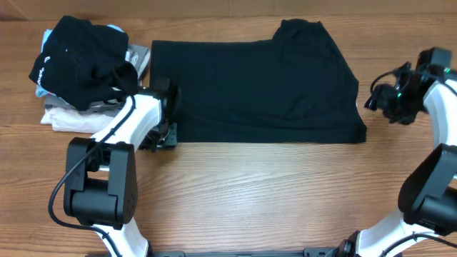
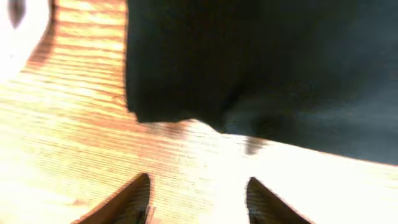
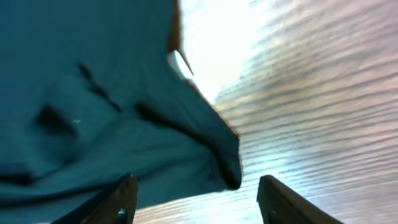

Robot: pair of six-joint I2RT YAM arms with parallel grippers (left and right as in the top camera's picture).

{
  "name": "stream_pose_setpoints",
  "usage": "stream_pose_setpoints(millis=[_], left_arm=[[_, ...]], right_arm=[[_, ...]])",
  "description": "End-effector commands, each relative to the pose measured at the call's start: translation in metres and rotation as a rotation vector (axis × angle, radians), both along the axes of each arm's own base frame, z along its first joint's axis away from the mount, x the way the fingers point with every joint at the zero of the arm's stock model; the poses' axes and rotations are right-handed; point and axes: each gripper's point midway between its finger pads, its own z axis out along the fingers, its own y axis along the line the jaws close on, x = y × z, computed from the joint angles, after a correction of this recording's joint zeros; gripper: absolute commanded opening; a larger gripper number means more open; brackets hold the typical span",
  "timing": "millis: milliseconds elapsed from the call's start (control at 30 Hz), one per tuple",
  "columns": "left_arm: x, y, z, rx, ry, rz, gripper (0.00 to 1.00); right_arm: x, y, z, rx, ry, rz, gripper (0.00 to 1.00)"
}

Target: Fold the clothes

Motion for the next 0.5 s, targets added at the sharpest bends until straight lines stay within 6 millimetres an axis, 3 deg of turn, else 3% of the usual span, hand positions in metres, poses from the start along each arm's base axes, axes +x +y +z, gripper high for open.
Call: stream_pose_setpoints(millis=[0,133,167,267,400,467], left_arm=[[0.025,-0.008,0.027,-0.058,-0.060,-0.006,0.66],[0.044,-0.017,0.063,-0.099,-0.102,-0.005,0.80],[0.049,-0.020,0.075,-0.114,-0.116,-0.014,0.89],[0.069,-0.040,0.107,-0.218,-0.180,-0.088,0.99],[0.086,-0.046,0.117,-0.248,-0.247,-0.101,0.97],[0.084,-0.047,0.111,-0.247,-0.231,-0.100,0.86]], right_arm=[[0.016,0.005,0.038,0.026,-0.076,0.015,0.69],[0.020,0.023,0.059,0.068,-0.097,0.055,0.73],[0.023,0.031,0.063,0.078,-0.105,0.074,0.73],[0.032,0.051,0.066,0.061,-0.125,0.133,0.79],[0.048,0.074,0.063,0.029,-0.161,0.179,0.78],[0.048,0.087,0.054,0.015,-0.129,0.184,0.69]])
